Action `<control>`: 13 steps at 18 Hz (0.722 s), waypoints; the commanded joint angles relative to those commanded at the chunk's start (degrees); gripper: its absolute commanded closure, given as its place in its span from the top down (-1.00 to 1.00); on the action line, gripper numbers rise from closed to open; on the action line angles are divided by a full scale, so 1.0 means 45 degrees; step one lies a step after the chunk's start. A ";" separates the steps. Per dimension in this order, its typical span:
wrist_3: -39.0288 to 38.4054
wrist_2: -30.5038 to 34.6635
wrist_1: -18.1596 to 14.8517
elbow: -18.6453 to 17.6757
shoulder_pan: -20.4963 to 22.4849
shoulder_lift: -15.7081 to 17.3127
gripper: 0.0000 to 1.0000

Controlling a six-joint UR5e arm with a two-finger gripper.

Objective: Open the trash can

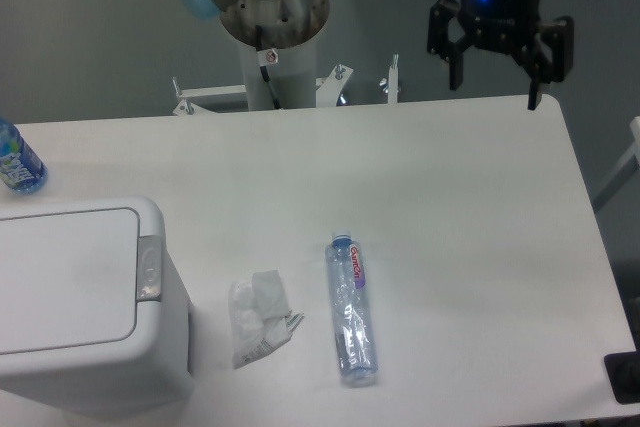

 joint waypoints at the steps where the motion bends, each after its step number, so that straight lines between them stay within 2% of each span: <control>1: -0.0644 0.0000 0.0274 0.0019 -0.0254 -0.0136 1.00; 7: -0.4727 0.0000 0.2169 0.0117 -0.1700 -0.0976 1.00; 11: -0.6798 0.0000 0.2737 0.0292 -0.2481 -0.1386 1.00; 13: -0.7794 0.0000 0.2797 0.0371 -0.2891 -0.1484 1.00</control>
